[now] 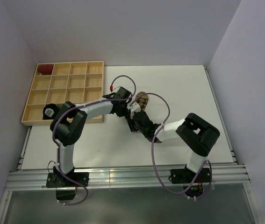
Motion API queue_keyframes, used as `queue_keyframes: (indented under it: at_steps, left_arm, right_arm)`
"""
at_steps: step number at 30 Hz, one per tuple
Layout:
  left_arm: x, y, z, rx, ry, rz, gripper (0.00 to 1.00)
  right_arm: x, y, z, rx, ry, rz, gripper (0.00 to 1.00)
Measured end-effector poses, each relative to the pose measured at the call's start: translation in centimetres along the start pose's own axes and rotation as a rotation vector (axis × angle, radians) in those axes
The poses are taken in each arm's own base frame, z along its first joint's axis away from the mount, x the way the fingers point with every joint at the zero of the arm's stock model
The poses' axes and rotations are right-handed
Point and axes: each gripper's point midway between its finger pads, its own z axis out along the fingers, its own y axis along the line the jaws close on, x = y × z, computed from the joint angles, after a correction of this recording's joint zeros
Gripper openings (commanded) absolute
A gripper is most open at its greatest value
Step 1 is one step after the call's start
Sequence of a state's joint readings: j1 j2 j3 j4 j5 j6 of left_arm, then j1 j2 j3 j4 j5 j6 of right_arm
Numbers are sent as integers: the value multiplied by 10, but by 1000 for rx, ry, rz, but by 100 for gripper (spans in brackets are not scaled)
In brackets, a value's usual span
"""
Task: Roll the socks
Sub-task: Roll the sock at the center of the board.
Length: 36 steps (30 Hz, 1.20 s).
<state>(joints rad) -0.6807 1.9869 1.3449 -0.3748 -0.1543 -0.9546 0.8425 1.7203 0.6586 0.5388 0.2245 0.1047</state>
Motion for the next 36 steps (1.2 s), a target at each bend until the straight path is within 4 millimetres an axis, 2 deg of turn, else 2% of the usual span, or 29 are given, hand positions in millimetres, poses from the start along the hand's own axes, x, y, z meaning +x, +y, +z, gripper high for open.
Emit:
queue_keyframes:
  at_steps: [1,3,4,7,11,12,16,20,25,29,36]
  left_arm:
    - [0,0,0,0,0,0,23]
    - [0,0,0,1,0,0,24]
    - [-1,-1,0,3,-2,-1,27]
    - [-2,-1,2,11,-10,-5,35]
    - [-2,1,3,27,-22,-11,49]
    - [-1,2,2,30,-24,-12,57]
    - [1,4,-6,56,-31,-20,76]
    - [1,12,-14,83,-52,-48,81]
    - [1,25,-25,127,-88,-82,83]
    - [3,31,-37,189,-132,-108,82]
    - [-3,23,-45,319,-188,-149,79]
  right_arm:
    - [0,0,1,4,1,-3,47]
    - [0,-1,3,14,3,-12,32]
    - [1,-2,4,17,3,-14,16]
    - [-2,0,4,15,0,-18,0]
    - [-2,2,6,-4,13,-14,0]
    - [-2,3,6,-12,18,-11,0]
    - [-5,3,9,-69,43,33,0]
    - [-4,1,9,-159,79,111,0]
    - [-6,-14,8,-253,129,263,0]
    - [-6,-17,8,-341,170,378,0]
    - [-7,-19,9,-523,250,623,0]
